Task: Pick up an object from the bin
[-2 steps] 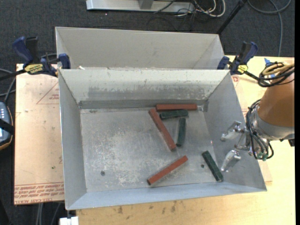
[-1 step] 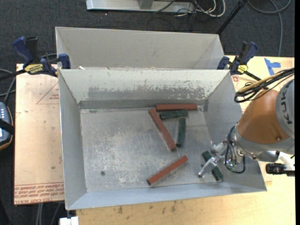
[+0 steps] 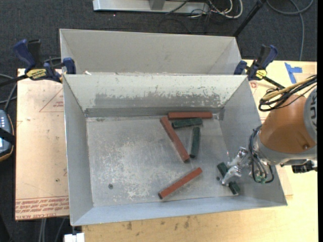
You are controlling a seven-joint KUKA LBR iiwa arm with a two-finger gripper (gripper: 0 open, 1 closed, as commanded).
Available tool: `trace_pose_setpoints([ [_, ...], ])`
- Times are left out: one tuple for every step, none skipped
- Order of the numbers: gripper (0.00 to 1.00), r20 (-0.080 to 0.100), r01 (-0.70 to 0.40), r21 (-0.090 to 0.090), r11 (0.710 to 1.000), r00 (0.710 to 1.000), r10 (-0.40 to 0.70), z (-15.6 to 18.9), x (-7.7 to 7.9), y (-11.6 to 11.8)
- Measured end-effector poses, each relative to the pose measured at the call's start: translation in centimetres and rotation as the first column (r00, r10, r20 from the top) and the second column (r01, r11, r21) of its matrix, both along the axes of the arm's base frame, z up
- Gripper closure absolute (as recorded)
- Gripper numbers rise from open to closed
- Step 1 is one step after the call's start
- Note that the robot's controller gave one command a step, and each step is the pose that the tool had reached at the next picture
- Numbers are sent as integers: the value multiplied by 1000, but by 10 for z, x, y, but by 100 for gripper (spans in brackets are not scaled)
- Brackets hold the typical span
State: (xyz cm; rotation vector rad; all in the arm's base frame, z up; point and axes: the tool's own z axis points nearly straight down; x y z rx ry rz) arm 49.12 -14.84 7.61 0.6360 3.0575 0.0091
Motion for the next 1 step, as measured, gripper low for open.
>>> trace_pose_setpoints([
  [100, 0, 0, 0, 1000, 1000, 0, 0, 0, 0],
])
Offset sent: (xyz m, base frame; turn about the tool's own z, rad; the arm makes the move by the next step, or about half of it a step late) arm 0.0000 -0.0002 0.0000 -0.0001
